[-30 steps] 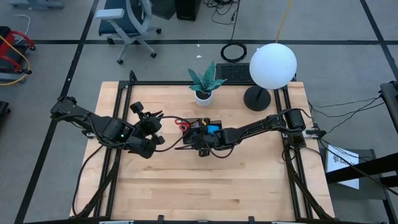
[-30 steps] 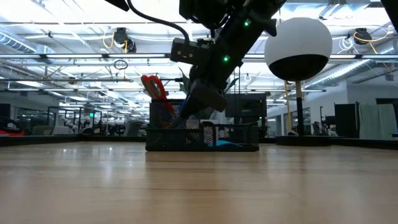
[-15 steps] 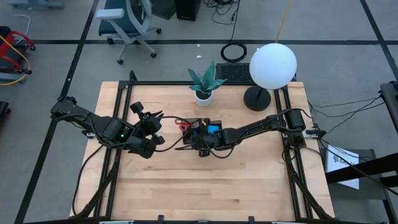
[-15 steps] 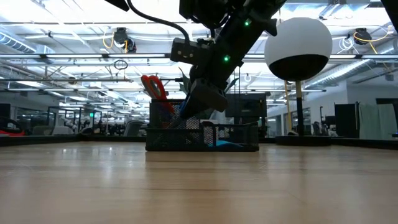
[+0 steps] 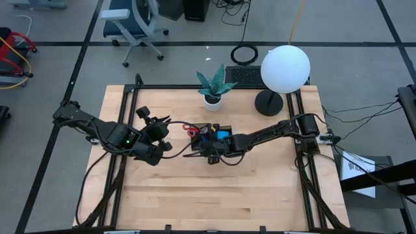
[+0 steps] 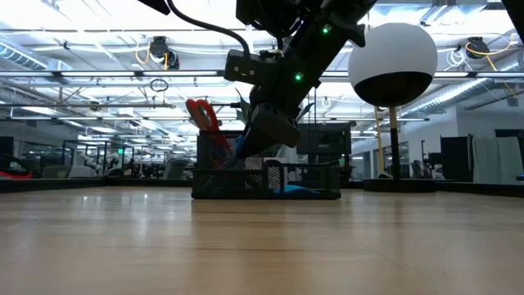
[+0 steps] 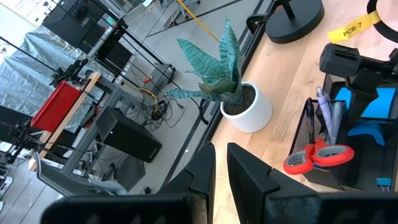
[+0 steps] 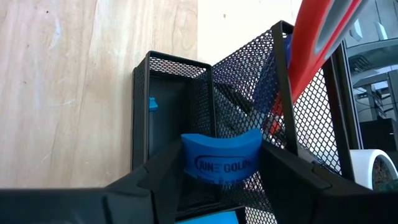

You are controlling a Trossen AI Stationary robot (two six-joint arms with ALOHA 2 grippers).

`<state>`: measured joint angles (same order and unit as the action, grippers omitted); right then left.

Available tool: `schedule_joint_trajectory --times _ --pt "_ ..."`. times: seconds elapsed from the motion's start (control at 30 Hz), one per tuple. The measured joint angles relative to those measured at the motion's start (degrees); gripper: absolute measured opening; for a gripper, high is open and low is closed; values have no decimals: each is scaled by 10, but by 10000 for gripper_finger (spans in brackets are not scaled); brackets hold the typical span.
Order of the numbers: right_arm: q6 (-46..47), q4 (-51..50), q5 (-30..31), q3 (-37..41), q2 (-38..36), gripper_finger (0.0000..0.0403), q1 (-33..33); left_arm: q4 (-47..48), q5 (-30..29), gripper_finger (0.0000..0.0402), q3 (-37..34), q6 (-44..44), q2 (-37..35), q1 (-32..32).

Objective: Pick and place office supplies into organizer
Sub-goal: Put the blue eraser into the bottom left section of the desk organizer

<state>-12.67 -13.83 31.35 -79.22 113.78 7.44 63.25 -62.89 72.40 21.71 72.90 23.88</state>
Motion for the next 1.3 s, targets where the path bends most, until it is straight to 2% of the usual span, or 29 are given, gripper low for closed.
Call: schedule_joint_trajectory --times 0.63,1.03,1.17,1.3 --pt "12 -11 0 0 0 244 0 0 0 51 0 0 0 0" --pt "15 -10 -1 0 0 241 1 0 8 51 0 0 0 0" --pt "6 -17 -42 0 0 244 2 0 10 51 0 0 0 0" --pt "24 -11 -7 0 0 243 3 0 10 51 0 0 0 0"
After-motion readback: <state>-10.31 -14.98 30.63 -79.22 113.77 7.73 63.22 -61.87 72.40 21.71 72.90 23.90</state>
